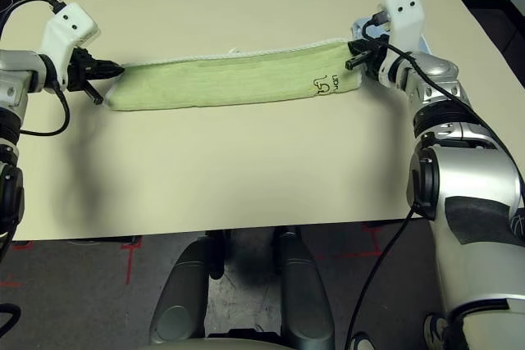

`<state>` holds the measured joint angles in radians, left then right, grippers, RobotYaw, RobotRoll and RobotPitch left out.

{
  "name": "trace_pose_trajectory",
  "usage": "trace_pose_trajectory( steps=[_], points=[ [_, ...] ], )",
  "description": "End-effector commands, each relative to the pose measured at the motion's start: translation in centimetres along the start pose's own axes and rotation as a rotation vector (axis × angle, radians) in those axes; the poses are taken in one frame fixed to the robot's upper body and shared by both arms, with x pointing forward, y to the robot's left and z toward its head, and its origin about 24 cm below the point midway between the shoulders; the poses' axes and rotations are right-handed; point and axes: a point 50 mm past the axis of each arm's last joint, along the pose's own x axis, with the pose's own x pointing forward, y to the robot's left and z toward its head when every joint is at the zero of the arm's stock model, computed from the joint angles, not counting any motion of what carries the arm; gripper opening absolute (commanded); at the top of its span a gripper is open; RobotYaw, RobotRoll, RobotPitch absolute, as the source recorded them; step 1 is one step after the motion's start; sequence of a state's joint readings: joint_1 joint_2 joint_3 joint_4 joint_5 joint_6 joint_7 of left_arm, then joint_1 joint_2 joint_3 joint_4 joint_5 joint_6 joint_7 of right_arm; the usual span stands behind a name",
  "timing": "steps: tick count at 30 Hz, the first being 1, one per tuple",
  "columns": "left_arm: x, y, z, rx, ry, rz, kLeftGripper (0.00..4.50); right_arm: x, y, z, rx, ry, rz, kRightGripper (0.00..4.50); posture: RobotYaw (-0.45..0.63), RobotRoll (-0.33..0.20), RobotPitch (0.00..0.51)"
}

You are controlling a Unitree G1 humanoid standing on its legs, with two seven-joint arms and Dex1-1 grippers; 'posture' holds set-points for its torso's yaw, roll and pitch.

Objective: Fold the towel and set it aside.

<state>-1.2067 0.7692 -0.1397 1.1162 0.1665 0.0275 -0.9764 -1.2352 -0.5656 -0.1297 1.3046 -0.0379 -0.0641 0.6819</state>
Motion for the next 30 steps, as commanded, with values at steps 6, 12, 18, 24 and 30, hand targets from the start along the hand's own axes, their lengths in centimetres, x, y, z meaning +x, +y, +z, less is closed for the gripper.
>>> trace_pose_trajectory(
  steps=[6,12,18,24,30],
  points=[
    [-0.3,0.3,-0.3,0.037,0.040,0.009,2.84,-0.4,-0.2,-1.1,0.035,0.026,0.001,2.63,0.04,0.000,0.321],
    [-1.0,0.9,0.1,0.041,0.017,0.037,4.50,-0.9,-0.9,-0.3,0.049,-0.040,-0.010,4.46,0.04,0.000,0.312],
    [-2.0,1.7,2.4,0.034,-0.135,0.046,4.50,-1.7,-1.3,1.5,0.152,-0.245,0.091,4.46,0.04,0.000,0.296],
    [-2.2,1.1,3.6,0.045,-0.255,-0.047,4.50,-2.2,-1.4,2.2,0.220,-0.348,0.187,4.46,0.04,0.000,0.287],
    [-2.3,-0.1,4.4,-0.012,-0.396,-0.185,4.50,-2.4,-1.0,2.4,0.231,-0.398,0.266,4.46,0.04,0.000,0.276]
  ],
)
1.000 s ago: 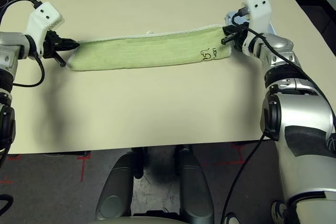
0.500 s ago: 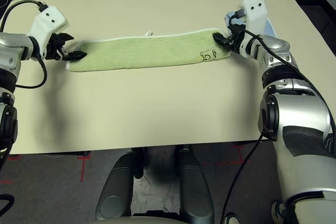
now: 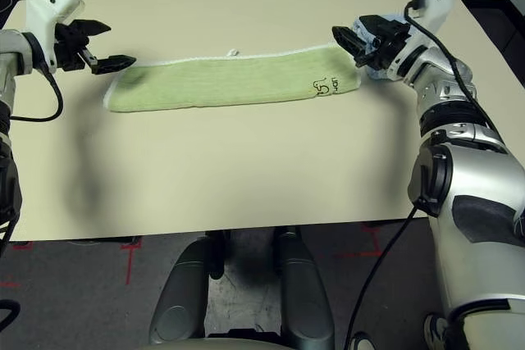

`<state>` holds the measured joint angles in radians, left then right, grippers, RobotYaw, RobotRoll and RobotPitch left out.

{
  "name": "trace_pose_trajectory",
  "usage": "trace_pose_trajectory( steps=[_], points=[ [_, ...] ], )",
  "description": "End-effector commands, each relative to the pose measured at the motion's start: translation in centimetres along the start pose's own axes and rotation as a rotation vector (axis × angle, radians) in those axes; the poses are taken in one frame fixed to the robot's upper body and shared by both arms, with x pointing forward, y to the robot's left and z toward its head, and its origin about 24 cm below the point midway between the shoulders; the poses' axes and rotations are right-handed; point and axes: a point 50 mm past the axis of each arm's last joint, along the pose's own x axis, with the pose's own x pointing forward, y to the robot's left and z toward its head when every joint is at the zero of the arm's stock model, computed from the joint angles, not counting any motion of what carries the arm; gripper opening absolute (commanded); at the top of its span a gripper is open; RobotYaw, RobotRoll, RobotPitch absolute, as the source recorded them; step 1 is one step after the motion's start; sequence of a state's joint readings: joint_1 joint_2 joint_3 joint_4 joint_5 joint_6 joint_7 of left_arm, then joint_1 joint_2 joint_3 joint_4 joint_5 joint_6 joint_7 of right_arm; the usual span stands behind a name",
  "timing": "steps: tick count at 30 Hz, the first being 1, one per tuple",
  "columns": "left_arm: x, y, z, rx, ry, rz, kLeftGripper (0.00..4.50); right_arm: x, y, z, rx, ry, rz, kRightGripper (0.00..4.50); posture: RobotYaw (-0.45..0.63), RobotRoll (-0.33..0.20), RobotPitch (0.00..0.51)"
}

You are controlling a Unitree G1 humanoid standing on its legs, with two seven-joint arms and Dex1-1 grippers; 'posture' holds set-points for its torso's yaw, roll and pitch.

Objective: Fold the towel and set it aside.

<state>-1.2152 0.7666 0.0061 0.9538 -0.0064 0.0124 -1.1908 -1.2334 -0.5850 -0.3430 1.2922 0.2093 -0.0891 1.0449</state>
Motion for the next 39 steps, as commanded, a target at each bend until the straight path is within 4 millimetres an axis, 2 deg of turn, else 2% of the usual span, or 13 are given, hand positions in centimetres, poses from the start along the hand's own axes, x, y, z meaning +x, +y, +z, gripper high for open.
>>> trace_pose_trajectory(
  steps=[1,5,11,19,22,32,36,39],
  points=[
    [0.0,-0.8,-0.2,-0.034,-0.063,-0.060,4.50,-0.5,-0.1,0.6,-0.024,-0.027,0.040,4.46,0.04,0.000,0.275],
    [0.1,-1.9,-0.6,-0.060,-0.120,-0.111,4.50,-0.7,0.8,-0.4,-0.046,0.018,0.185,4.46,0.03,0.000,0.271],
    [0.5,-4.3,-2.2,-0.105,-0.148,-0.176,4.50,-1.1,1.7,-2.2,-0.069,0.073,0.296,4.46,0.04,0.000,0.270],
    [0.2,-6.3,-3.7,-0.119,-0.105,-0.229,4.50,-1.1,2.2,-3.2,-0.063,0.088,0.322,4.46,0.05,0.000,0.271],
    [0.0,-7.1,-4.1,-0.141,-0.150,-0.245,4.50,-1.4,2.3,-3.6,-0.056,0.078,0.340,4.46,0.05,0.000,0.275],
    [0.4,-7.9,-5.5,-0.094,-0.144,-0.207,4.50,-3.0,2.6,-4.9,-0.128,0.090,0.414,4.46,0.04,0.000,0.277],
    [0.9,-8.0,-5.4,-0.026,-0.189,-0.151,4.50,-2.8,3.0,-5.3,-0.163,0.042,0.393,4.46,0.04,0.000,0.277],
    [1.0,-8.4,-5.3,-0.015,-0.201,-0.191,4.50,-2.6,3.2,-5.5,-0.167,0.046,0.399,4.46,0.04,0.000,0.282]
  ],
)
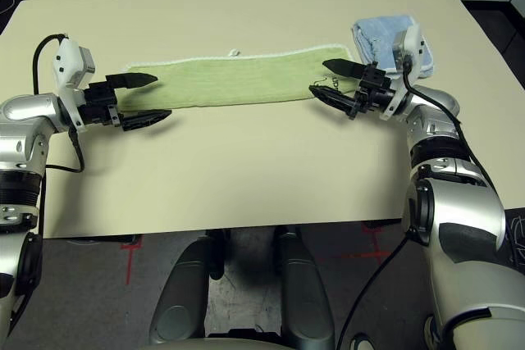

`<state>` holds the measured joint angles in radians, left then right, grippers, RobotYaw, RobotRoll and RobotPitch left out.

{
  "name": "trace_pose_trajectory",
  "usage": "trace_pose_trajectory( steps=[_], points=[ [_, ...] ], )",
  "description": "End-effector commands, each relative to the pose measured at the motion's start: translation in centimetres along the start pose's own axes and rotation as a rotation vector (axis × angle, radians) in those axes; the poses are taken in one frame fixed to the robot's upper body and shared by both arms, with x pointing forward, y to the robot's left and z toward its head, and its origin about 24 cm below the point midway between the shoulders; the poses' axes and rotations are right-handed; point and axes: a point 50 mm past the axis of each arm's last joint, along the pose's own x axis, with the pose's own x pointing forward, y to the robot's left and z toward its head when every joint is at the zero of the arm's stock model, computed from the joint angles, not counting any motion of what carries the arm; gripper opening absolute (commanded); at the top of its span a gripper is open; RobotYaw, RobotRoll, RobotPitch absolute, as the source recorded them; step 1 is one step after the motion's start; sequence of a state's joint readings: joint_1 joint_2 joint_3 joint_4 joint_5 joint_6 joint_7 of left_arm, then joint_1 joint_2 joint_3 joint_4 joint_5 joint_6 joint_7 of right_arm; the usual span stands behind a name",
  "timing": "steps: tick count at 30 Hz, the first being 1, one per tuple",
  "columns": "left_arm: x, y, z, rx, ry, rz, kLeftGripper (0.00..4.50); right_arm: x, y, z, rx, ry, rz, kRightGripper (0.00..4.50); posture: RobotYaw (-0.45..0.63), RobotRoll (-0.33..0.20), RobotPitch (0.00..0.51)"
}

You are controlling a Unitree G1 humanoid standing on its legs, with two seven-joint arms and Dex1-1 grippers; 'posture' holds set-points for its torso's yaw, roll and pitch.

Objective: Fold the towel and set it aside.

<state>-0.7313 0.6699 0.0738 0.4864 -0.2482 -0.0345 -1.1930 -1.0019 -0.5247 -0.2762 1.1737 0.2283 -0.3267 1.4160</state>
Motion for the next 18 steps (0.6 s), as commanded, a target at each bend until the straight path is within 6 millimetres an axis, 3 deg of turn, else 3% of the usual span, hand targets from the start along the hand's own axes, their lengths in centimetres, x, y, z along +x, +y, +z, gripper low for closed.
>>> trace_pose_trajectory(
  steps=[1,9,18],
  points=[
    [0.0,-0.7,-0.6,0.017,0.019,-0.054,4.50,-0.1,0.1,-0.1,-0.018,-0.004,-0.001,4.46,0.03,0.000,0.283],
    [-1.3,-1.2,-1.6,0.064,0.090,-0.144,4.50,-0.8,-0.4,0.8,-0.013,0.018,0.008,4.46,0.01,0.000,0.287],
    [-1.3,-1.4,-1.6,0.079,0.099,-0.169,4.50,-3.1,-1.5,0.5,0.285,-0.005,-0.166,4.46,0.00,0.000,0.288]
  ],
)
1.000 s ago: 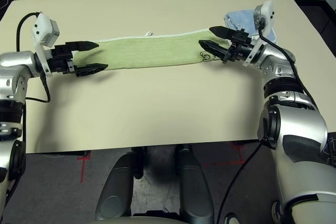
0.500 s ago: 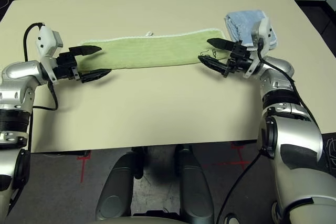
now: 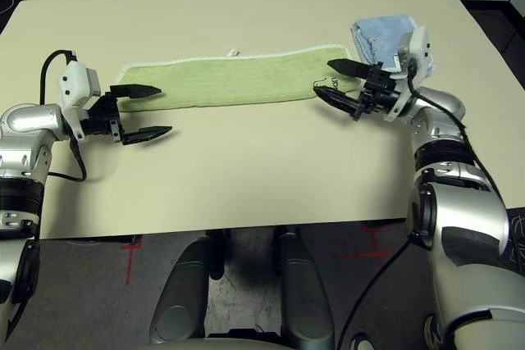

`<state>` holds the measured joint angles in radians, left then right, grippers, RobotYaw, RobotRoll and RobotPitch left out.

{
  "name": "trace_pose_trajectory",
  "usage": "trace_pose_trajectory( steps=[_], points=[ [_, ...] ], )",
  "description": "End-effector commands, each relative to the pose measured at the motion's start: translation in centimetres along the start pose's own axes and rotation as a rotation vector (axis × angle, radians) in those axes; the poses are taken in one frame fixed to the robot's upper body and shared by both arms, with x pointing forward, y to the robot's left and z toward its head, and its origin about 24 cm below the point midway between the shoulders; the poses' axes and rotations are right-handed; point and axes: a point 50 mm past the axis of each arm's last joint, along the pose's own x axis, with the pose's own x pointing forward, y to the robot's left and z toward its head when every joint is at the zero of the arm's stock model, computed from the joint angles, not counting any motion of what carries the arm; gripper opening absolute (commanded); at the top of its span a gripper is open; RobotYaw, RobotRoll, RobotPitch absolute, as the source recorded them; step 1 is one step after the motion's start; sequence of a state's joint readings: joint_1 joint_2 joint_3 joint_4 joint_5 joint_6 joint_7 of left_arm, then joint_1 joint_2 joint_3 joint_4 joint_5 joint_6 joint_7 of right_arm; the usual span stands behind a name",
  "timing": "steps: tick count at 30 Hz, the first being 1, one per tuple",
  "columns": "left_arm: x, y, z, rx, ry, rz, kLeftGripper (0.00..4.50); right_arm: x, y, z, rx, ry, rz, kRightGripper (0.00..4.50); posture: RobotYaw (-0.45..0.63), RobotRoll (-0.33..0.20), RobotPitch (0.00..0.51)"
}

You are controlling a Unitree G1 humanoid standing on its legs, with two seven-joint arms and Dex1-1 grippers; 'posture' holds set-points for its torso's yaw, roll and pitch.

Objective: Fold the towel and set it aside.

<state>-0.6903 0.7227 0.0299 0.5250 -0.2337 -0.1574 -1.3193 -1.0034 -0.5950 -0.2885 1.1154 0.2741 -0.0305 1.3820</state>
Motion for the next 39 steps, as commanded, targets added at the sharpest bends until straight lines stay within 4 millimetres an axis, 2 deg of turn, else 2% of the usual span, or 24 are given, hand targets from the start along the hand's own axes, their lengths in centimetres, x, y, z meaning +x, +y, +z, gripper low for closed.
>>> trace_pose_trajectory(
  steps=[1,6,9,15,21,28,39],
  points=[
    [0.0,-0.4,-0.4,0.007,0.026,-0.028,4.50,-1.2,-0.4,-0.4,0.123,-0.037,-0.104,4.46,-0.01,0.000,0.288],
    [0.1,-0.5,-0.3,0.006,0.024,-0.033,4.50,-2.5,-0.1,-1.2,0.328,-0.125,-0.227,4.46,-0.01,0.000,0.291],
    [0.2,-0.5,-0.3,0.004,0.023,-0.037,4.50,-3.2,0.7,-1.8,0.435,-0.147,-0.263,4.46,-0.02,0.000,0.292],
    [0.3,-0.4,-0.2,-0.002,0.016,-0.025,4.50,-4.0,2.6,-2.6,0.569,-0.131,-0.298,4.46,-0.03,0.000,0.293],
    [0.6,-1.0,0.0,-0.017,-0.004,-0.020,4.50,-4.9,2.9,-3.0,0.695,-0.157,-0.382,4.46,-0.02,0.000,0.290],
    [0.7,-1.1,0.0,-0.025,0.000,-0.016,4.50,-3.9,3.3,-3.7,0.735,-0.135,-0.400,4.46,-0.01,0.000,0.287],
    [0.8,-1.0,0.2,-0.025,0.000,-0.017,4.50,-1.9,2.0,-4.5,0.798,-0.216,-0.486,4.46,0.00,0.000,0.277]
  ],
)
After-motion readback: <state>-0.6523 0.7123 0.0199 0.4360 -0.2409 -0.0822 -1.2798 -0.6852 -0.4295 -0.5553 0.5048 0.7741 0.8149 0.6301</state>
